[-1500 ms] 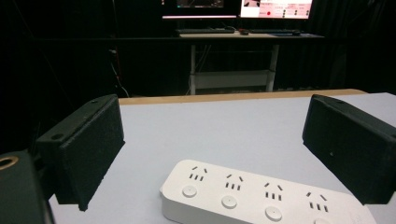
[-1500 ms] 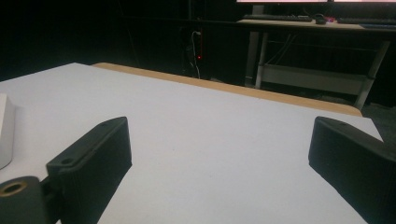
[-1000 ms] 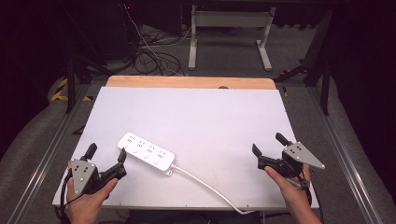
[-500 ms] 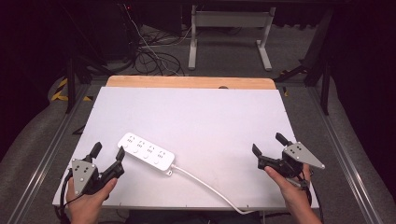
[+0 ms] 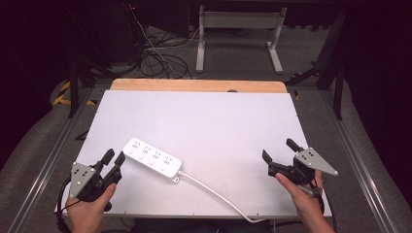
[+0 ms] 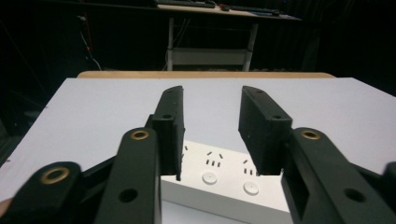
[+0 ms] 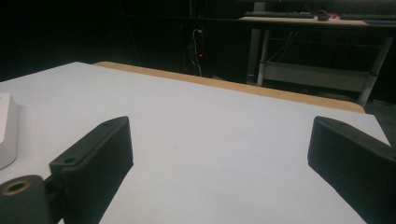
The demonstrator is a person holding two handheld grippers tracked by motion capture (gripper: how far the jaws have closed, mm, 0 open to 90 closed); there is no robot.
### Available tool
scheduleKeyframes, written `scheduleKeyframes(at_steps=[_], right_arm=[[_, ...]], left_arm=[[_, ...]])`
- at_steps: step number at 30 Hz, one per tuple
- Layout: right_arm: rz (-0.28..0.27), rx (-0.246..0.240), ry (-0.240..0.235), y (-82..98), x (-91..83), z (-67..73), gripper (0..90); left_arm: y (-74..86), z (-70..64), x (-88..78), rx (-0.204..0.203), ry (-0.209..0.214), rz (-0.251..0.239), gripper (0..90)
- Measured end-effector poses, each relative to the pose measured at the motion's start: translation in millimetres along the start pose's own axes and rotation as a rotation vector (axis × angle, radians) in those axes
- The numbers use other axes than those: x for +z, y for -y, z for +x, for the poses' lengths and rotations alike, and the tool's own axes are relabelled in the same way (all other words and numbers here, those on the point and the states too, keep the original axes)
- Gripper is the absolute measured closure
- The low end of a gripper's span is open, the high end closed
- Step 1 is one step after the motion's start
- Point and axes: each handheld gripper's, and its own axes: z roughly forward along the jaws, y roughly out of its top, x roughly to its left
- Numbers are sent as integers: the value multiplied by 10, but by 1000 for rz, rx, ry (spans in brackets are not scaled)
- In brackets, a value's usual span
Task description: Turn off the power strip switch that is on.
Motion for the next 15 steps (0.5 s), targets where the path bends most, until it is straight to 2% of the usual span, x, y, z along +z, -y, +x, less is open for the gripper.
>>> scheduleKeyframes(at_steps=[7, 8, 15], right_arm=[[1, -1, 0, 1, -1, 2, 72], [2, -1, 0, 1, 0, 2, 72], [6, 0, -5, 4, 2, 5, 72]], left_arm=[[-17, 35, -17, -15, 12, 42, 733], [-26, 38, -25, -16, 17, 56, 776], [-61, 29, -55, -12, 44, 87, 894]])
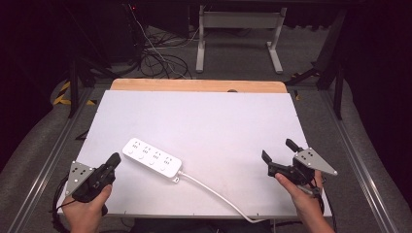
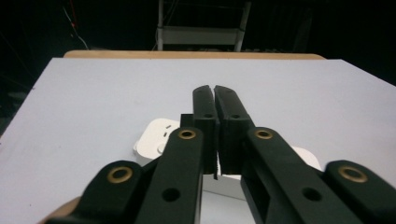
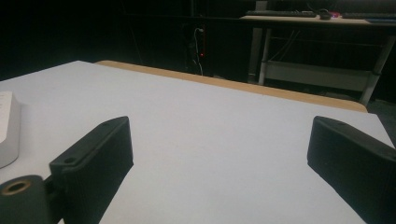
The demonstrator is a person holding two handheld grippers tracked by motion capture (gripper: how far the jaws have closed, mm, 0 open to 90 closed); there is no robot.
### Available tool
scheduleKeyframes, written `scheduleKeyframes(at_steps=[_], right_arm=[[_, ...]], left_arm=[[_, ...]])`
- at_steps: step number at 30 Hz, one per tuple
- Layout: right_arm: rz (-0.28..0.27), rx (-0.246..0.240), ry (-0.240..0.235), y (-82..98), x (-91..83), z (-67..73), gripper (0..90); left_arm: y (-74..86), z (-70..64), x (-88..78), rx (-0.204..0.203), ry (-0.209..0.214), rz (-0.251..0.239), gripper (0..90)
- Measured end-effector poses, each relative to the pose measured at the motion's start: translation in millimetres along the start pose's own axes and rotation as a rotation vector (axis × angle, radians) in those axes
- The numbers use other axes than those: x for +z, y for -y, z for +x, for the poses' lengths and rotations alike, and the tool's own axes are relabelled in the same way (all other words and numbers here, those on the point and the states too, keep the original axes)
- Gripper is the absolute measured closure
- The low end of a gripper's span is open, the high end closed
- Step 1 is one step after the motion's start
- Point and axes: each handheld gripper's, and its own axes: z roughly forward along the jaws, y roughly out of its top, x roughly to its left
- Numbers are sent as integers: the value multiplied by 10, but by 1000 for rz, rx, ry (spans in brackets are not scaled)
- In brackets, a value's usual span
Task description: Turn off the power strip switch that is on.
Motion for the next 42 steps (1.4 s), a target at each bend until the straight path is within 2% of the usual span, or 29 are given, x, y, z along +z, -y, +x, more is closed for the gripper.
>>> scheduleKeyframes(at_steps=[2, 6, 11, 18, 21, 23, 28, 33, 42], right_arm=[[0, 1, 0, 0, -1, 0, 72], [-3, 1, -1, 0, -2, -3, 73], [-2, -1, -1, -2, -7, -1, 74], [0, -3, -4, 4, -6, 5, 74], [1, -5, -4, 5, -8, 6, 76], [2, -4, -3, 7, -9, 6, 76], [3, -5, -4, 11, -12, 8, 78], [5, -9, -3, 15, -13, 11, 80], [10, -10, -4, 17, -10, 14, 82]], left_arm=[[-10, -4, -5, -7, 11, 14, 900], [-26, -22, -4, 19, 35, 43, 900], [-55, -67, 0, 64, 47, 55, 900], [-71, -79, 41, 79, 66, 88, 900], [-96, -121, 74, 142, 67, 118, 900], [-100, -141, 90, 155, 74, 125, 900], [-109, -164, 134, 166, 94, 147, 900], [-90, -209, 227, 191, 134, 201, 900], [-66, -271, 295, 222, 189, 258, 900]])
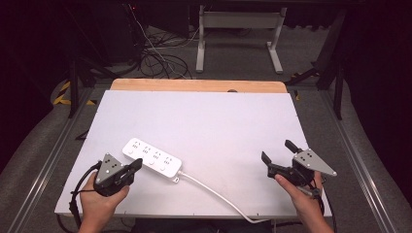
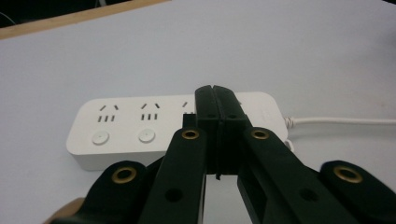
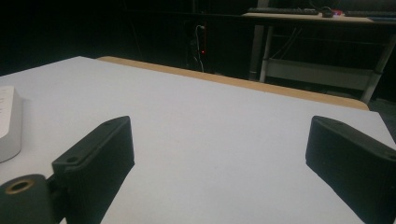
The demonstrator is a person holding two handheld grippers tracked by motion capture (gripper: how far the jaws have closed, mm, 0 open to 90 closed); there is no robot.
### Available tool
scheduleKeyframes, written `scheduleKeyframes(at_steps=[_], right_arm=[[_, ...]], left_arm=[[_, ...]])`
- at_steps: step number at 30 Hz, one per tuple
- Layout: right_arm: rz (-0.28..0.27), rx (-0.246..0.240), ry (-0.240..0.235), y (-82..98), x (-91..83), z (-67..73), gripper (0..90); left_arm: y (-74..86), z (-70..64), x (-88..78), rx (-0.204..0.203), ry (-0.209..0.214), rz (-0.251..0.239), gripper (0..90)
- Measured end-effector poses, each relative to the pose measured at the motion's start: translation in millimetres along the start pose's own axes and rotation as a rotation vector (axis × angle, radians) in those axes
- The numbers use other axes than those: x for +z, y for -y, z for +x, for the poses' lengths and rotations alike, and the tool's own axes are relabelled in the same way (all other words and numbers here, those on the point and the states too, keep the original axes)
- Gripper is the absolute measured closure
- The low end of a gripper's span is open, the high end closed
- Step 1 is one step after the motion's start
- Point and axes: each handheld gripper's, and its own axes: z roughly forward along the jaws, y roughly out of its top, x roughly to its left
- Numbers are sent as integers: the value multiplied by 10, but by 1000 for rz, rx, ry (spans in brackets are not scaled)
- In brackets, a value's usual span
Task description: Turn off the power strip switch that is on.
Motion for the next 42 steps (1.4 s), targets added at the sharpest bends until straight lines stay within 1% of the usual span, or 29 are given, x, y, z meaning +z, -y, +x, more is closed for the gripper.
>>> scheduleKeyframes(at_steps=[2, 4, 5, 7, 8, 10, 12, 13, 16, 17, 18, 19, 20, 21, 22, 23, 24, 26, 27, 29, 32, 33, 35, 36, 37, 39, 40, 41, 42], right_arm=[[0, -2, 1, 0, -5, 2, 82], [-2, -2, 1, 0, -10, 2, 82], [1, -2, 5, 1, -19, 0, 83], [-1, -1, 7, 5, -27, -5, 83], [-1, 0, 8, 6, -32, -5, 83], [2, -1, 12, 8, -40, -6, 83], [4, 1, 15, 11, -45, -3, 83], [4, 1, 15, 11, -45, -3, 83], [7, -5, 20, 17, -42, 3, 84], [9, -11, 21, 19, -42, 3, 84], [8, -13, 22, 22, -44, 7, 84], [8, -14, 23, 22, -48, 9, 84], [10, -15, 26, 21, -54, 11, 85], [9, -14, 26, 22, -58, 11, 84], [7, -11, 26, 23, -60, 11, 84], [9, -11, 30, 24, -66, 9, 85], [9, -11, 30, 24, -66, 9, 85], [10, -13, 37, 27, -74, 0, 85], [10, -15, 37, 29, -75, -1, 85], [12, -16, 39, 33, -78, 0, 85], [16, -23, 43, 42, -90, 4, 87], [16, -23, 45, 43, -95, 4, 88], [17, -23, 50, 46, -109, 2, 88], [16, -25, 52, 48, -116, -1, 88], [19, -25, 55, 51, -123, -2, 88], [21, -26, 59, 57, -138, -3, 88], [24, -27, 62, 60, -148, -4, 88], [22, -28, 63, 63, -156, -7, 88], [21, -26, 64, 67, -164, -8, 88]], left_arm=[[-2, -11, 17, -1, 17, 11, 900], [-7, -14, 36, 7, 29, 23, 900], [-8, -20, 60, 14, 42, 35, 900], [-9, -21, 70, 21, 46, 43, 900], [-12, -29, 90, 20, 56, 51, 900], [-15, -33, 102, 24, 62, 57, 900], [-21, -33, 117, 37, 65, 63, 900], [-22, -41, 125, 28, 69, 64, 900], [-28, -43, 153, 40, 80, 73, 900], [-27, -50, 161, 36, 84, 77, 900], [-31, -49, 171, 51, 81, 81, 900], [-33, -55, 175, 52, 81, 87, 900], [-35, -58, 184, 51, 88, 85, 900], [-36, -62, 192, 45, 86, 86, 900], [-38, -58, 197, 51, 89, 96, 900], [-37, -64, 208, 44, 94, 105, 900], [-36, -63, 222, 47, 93, 112, 900], [-35, -75, 246, 40, 107, 128, 900], [-45, -72, 263, 53, 113, 133, 900], [-45, -80, 271, 45, 121, 136, 900], [-56, -81, 297, 65, 114, 141, 900], [-59, -89, 305, 61, 113, 140, 900], [-66, -92, 322, 64, 116, 152, 900], [-64, -95, 345, 59, 121, 160, 900], [-67, -94, 374, 61, 123, 173, 900], [-72, -92, 390, 69, 120, 176, 900], [-74, -104, 406, 59, 129, 177, 900], [-80, -108, 419, 66, 127, 179, 900], [-89, -104, 432, 84, 124, 185, 900]])
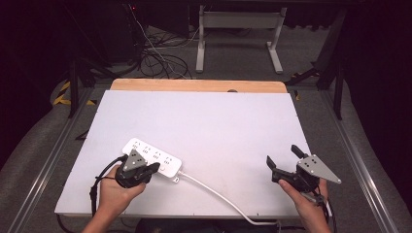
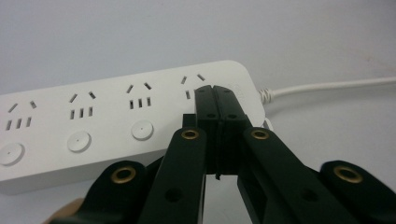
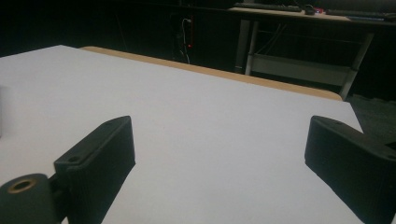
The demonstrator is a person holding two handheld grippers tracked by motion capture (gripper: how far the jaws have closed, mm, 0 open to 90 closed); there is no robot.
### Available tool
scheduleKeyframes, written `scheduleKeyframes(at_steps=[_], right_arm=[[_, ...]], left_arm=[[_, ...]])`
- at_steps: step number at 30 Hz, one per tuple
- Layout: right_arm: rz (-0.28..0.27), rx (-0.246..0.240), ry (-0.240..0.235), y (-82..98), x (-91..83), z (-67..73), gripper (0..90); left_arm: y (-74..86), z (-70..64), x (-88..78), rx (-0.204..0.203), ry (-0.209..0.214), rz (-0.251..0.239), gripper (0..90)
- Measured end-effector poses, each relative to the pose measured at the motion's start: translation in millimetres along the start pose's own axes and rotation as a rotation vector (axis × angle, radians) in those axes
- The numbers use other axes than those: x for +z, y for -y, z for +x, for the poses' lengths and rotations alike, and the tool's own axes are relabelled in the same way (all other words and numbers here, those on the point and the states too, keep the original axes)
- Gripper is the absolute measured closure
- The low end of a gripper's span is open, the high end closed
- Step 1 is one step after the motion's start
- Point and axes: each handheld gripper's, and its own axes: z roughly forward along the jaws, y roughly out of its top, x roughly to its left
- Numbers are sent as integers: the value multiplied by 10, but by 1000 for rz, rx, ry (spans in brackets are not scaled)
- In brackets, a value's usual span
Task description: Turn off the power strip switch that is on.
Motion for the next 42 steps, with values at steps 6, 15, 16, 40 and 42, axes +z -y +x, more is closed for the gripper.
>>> scheduleKeyframes(at_steps=[6, 15, 16, 40, 42], right_arm=[[9, -9, 11, 15, -19, -3, 87], [14, -10, 17, 24, -39, -10, 87], [15, -13, 15, 25, -36, -7, 88], [19, -8, 34, 54, -136, -29, 92], [16, -8, 33, 54, -137, -28, 92]], left_arm=[[-23, 44, 102, -15, 22, 27, 900], [-38, 19, 159, 4, 38, 56, 900], [-38, 16, 166, -4, 39, 53, 900], [-86, 53, 314, 22, 27, 97, 895], [-85, 59, 318, 21, 27, 102, 895]])
